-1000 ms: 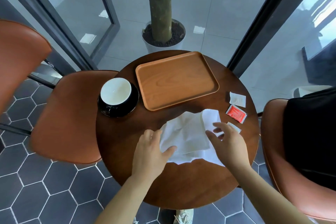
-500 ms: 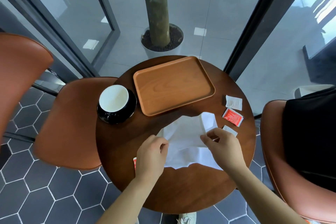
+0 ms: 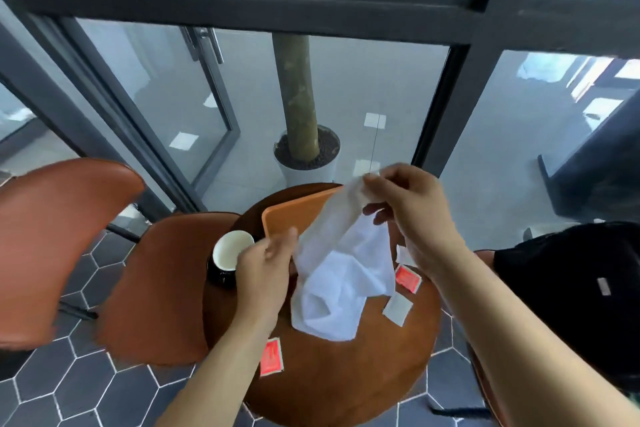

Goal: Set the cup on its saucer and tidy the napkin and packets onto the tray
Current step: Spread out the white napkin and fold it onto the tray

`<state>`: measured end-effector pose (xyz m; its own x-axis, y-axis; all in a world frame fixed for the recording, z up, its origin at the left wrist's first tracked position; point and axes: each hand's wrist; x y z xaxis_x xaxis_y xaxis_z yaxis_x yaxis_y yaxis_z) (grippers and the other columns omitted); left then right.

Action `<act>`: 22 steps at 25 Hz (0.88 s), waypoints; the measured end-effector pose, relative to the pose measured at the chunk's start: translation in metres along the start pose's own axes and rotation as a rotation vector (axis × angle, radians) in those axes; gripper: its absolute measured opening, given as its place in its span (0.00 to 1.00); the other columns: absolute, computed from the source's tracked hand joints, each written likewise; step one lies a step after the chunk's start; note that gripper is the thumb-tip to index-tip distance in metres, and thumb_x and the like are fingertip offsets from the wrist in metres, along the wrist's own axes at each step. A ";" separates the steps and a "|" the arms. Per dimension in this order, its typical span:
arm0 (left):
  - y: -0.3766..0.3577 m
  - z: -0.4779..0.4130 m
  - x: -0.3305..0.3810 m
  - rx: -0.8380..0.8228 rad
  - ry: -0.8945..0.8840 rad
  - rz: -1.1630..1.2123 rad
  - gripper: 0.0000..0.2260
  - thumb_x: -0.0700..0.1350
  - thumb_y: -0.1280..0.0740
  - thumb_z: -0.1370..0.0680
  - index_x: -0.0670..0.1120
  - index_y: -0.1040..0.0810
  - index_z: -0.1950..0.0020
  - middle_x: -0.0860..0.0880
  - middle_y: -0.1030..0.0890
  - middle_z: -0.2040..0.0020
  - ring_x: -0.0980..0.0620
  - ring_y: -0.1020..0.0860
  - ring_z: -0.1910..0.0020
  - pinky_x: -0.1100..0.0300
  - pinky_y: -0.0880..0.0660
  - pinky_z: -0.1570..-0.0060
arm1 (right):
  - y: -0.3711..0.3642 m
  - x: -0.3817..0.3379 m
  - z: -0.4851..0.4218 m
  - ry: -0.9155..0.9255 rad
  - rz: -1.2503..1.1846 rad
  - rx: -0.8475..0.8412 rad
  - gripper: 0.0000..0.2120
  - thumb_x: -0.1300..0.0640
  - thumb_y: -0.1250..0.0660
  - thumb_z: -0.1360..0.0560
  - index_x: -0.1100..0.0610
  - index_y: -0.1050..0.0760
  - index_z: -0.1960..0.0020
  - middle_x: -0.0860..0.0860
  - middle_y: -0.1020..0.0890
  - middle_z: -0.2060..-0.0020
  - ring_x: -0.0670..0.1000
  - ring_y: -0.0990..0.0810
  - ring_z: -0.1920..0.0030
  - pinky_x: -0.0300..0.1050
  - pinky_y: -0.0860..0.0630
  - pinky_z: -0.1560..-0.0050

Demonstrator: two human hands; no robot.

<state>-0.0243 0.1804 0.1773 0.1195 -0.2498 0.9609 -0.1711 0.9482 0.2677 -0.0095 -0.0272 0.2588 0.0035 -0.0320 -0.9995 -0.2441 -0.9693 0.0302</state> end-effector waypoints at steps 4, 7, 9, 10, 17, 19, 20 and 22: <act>-0.007 -0.004 0.033 0.069 -0.397 -0.354 0.18 0.54 0.23 0.30 0.52 0.21 0.43 0.57 0.20 0.47 0.60 0.22 0.51 0.74 0.29 0.57 | -0.003 -0.066 -0.012 0.087 -0.114 -0.040 0.09 0.54 0.29 0.27 0.51 0.20 0.66 0.53 0.17 0.69 0.55 0.18 0.70 0.43 0.24 0.70; -0.017 -0.011 0.030 0.099 -0.235 -0.166 0.13 0.45 0.25 0.26 0.56 0.23 0.46 0.59 0.19 0.50 0.59 0.20 0.53 0.78 0.29 0.61 | -0.002 -0.079 -0.023 0.058 -0.061 0.028 0.07 0.55 0.28 0.26 0.55 0.20 0.63 0.53 0.17 0.69 0.54 0.17 0.69 0.43 0.23 0.69; -0.014 -0.024 0.014 0.120 -0.244 -0.192 0.08 0.42 0.26 0.26 0.54 0.20 0.51 0.60 0.19 0.55 0.56 0.19 0.55 0.75 0.29 0.60 | 0.003 -0.080 -0.037 0.024 -0.016 0.114 0.07 0.57 0.28 0.26 0.59 0.20 0.61 0.51 0.18 0.70 0.53 0.18 0.70 0.42 0.23 0.70; -0.011 -0.032 0.007 0.099 -0.268 -0.249 0.06 0.40 0.27 0.26 0.49 0.18 0.53 0.57 0.18 0.57 0.53 0.19 0.56 0.71 0.29 0.59 | 0.005 -0.079 -0.045 -0.007 0.000 0.136 0.07 0.57 0.29 0.26 0.59 0.21 0.60 0.49 0.19 0.71 0.52 0.18 0.70 0.42 0.24 0.70; 0.010 -0.065 -0.029 -0.043 -0.297 -0.452 0.04 0.38 0.29 0.24 0.43 0.16 0.50 0.50 0.18 0.56 0.52 0.21 0.58 0.72 0.30 0.61 | 0.013 -0.059 -0.084 -0.149 0.038 0.237 0.07 0.56 0.29 0.26 0.61 0.19 0.55 0.54 0.17 0.65 0.50 0.17 0.71 0.41 0.22 0.68; 0.011 -0.069 -0.036 -0.039 -0.271 -0.469 0.05 0.39 0.30 0.22 0.43 0.16 0.48 0.50 0.17 0.55 0.53 0.21 0.57 0.68 0.28 0.60 | 0.016 -0.049 -0.092 -0.174 0.047 0.216 0.07 0.57 0.29 0.26 0.61 0.20 0.55 0.53 0.17 0.66 0.50 0.17 0.71 0.42 0.22 0.68; 0.010 -0.073 -0.035 -0.016 -0.245 -0.463 0.06 0.40 0.30 0.22 0.42 0.16 0.47 0.49 0.17 0.55 0.52 0.21 0.57 0.65 0.26 0.60 | 0.017 -0.045 -0.096 -0.186 0.040 0.208 0.08 0.57 0.29 0.26 0.62 0.20 0.55 0.53 0.17 0.67 0.50 0.18 0.71 0.43 0.21 0.67; 0.007 -0.082 -0.024 0.060 -0.216 -0.433 0.07 0.39 0.31 0.22 0.41 0.16 0.47 0.48 0.17 0.54 0.50 0.21 0.56 0.60 0.27 0.58 | 0.019 -0.042 -0.107 -0.175 0.000 0.180 0.09 0.57 0.29 0.26 0.63 0.22 0.56 0.52 0.18 0.68 0.51 0.18 0.70 0.45 0.21 0.66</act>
<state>0.0523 0.2090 0.1504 -0.0128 -0.6601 0.7511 -0.2074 0.7366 0.6438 0.0899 -0.0703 0.3026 -0.1606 0.0261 -0.9867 -0.4134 -0.9095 0.0432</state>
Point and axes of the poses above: each hand's wrist, its own z-axis away from the middle knuckle, its own y-axis out of the back of the hand, x = y × z
